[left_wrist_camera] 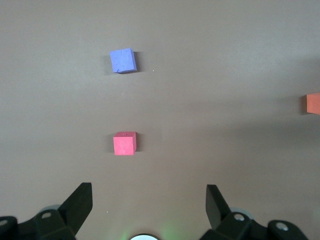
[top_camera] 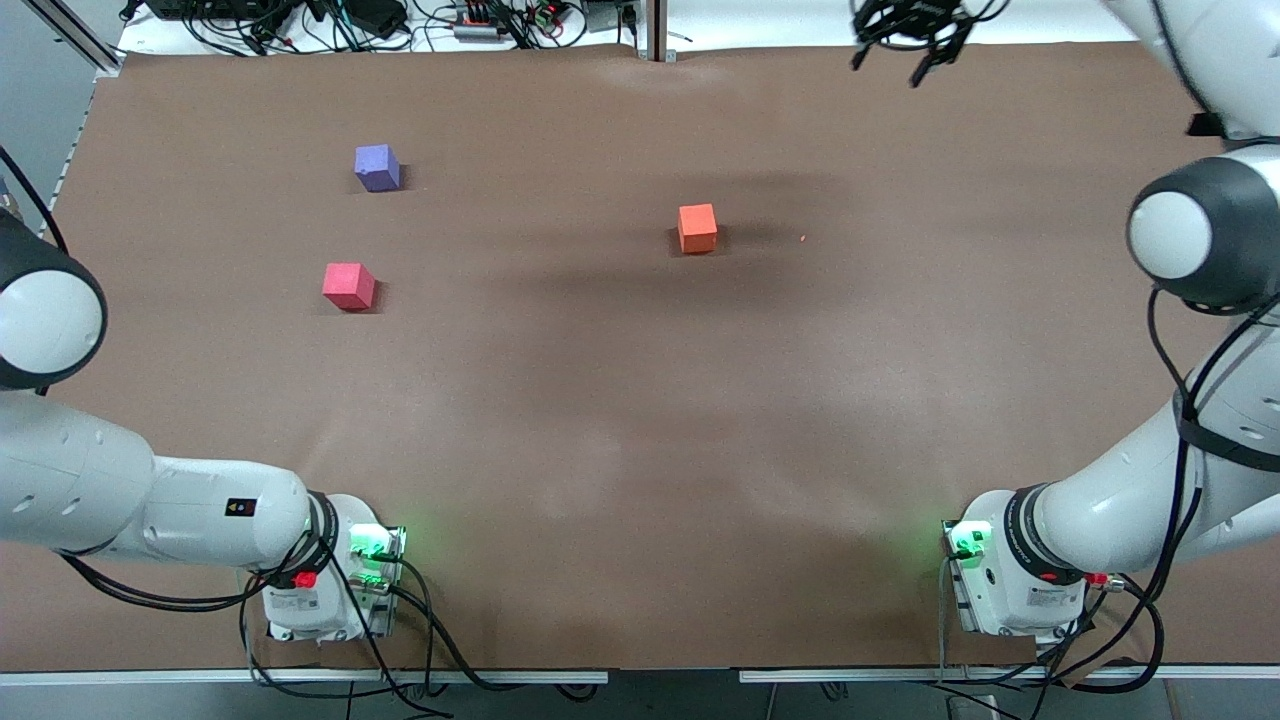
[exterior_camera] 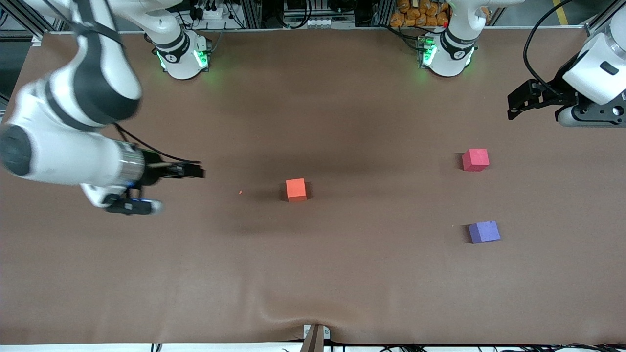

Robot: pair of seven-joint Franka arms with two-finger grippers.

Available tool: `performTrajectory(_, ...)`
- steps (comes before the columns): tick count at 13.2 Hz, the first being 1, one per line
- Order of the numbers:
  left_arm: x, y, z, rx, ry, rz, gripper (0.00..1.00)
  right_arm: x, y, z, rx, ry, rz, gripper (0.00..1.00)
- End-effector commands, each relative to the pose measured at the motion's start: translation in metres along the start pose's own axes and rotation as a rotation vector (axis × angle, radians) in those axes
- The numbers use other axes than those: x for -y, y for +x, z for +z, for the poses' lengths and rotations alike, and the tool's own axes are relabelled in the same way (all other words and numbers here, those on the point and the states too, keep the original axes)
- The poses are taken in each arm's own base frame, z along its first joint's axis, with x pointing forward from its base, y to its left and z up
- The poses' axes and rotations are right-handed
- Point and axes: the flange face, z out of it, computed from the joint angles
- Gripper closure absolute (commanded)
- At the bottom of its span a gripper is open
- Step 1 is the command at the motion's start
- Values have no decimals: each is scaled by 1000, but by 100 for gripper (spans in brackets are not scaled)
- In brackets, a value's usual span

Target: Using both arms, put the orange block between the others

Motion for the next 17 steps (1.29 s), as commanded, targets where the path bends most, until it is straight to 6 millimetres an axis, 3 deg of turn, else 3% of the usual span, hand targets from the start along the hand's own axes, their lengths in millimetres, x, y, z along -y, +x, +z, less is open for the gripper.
performTrajectory(1,-3,-7,-4,3,-2,-10,0,-14,-44,-38,-61,-116,-14,0)
performTrajectory(4,2,-6,-4,2,1,-16,0,-73,-55,-88,-120,-174,-48,0)
performTrajectory(6,3,-6,-4,2,1,-20,0,-98,-65,-107,-97,-183,-73,0)
performTrajectory(12,11,1,3,10,0,-39,0,-166,-67,-129,-96,-215,-66,0)
performTrajectory(14,14,4,8,18,-2,-45,0,-181,-68,-130,-78,-214,-61,0)
performTrajectory(16,17,11,12,7,-15,-81,0,-177,-72,-134,-59,-219,-80,0)
performTrajectory(17,7,24,33,37,-8,-68,0,-175,-74,-137,-59,-222,-83,0)
